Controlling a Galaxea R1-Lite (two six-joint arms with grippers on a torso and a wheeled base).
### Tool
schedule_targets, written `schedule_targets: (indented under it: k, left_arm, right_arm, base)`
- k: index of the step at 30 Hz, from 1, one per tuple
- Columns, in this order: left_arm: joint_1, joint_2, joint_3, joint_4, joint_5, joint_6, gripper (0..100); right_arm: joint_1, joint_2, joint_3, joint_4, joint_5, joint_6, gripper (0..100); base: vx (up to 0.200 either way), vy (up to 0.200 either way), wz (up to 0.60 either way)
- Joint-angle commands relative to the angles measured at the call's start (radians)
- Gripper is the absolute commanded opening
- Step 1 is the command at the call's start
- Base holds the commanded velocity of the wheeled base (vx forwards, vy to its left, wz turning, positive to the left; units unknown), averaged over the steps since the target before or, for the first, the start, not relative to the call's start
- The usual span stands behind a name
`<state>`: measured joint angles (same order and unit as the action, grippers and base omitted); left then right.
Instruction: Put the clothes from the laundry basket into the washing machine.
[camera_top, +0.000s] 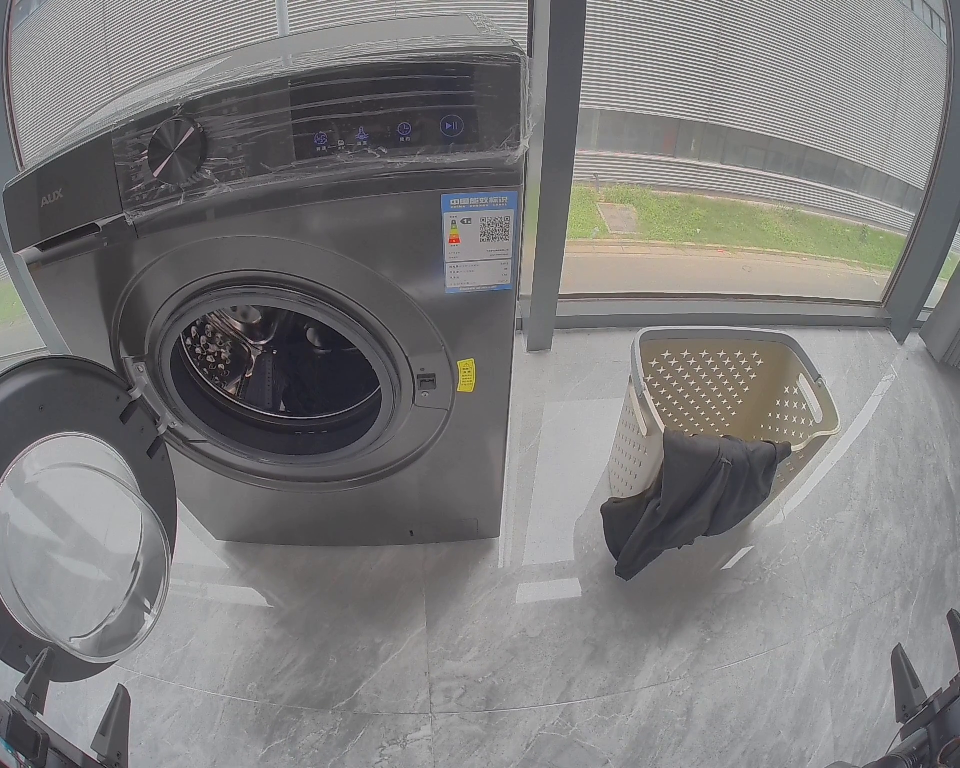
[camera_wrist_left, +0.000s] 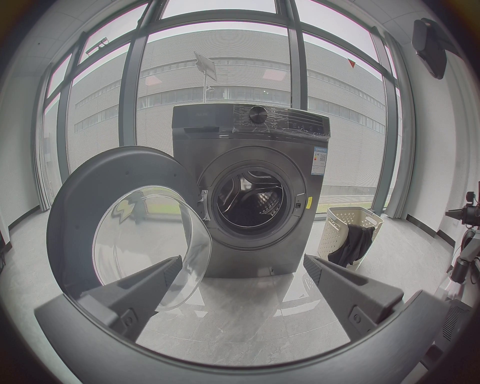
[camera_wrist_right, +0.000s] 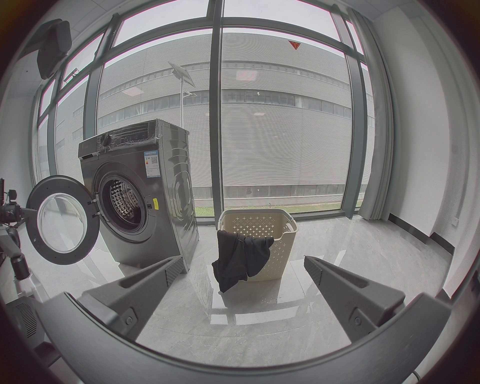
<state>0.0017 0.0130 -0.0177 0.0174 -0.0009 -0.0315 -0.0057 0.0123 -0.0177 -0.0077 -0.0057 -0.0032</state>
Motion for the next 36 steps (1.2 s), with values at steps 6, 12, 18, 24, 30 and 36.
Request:
schedule_targets:
  k: [6, 12, 18, 24, 30, 36]
  left_arm:
    - [0.0, -0.013, 0.013, -0.004, -0.001, 0.004, 100]
    - [0.0, -0.013, 0.013, -0.004, -0.002, 0.012, 100]
    - [0.0, -0.013, 0.013, -0.004, -0.002, 0.005, 100]
    - [0.0, -0.013, 0.016, -0.013, -0.004, 0.015, 100]
    - [0.0, -0.013, 0.016, -0.013, -0.001, 0.005, 100]
    - [0.0, -0.013, 0.016, -0.013, -0.001, 0.008, 100]
  right_arm:
    - [0.0, -0.006, 0.018, 0.0, 0.0, 0.0, 100]
    - [0.0, -0.006, 0.018, -0.002, 0.0, 0.0, 100]
    - [0.0, -0.006, 0.018, -0.002, 0.0, 0.0, 100]
    - [0.0, -0.006, 0.018, 0.0, 0.0, 0.0, 100]
    - [0.0, -0.006, 0.018, -0.002, 0.0, 0.0, 100]
    - [0.0, -0.006, 0.018, 0.0, 0.0, 0.0, 100]
  base:
    - [0.0, -0.2, 0.0]
    - [0.0, -0.2, 0.0]
    - [0.0, -0.2, 0.0]
    - [0.0, -0.2, 0.0]
    - [0.0, -0.167, 0.0]
    - [0.0, 0.0, 0.0]
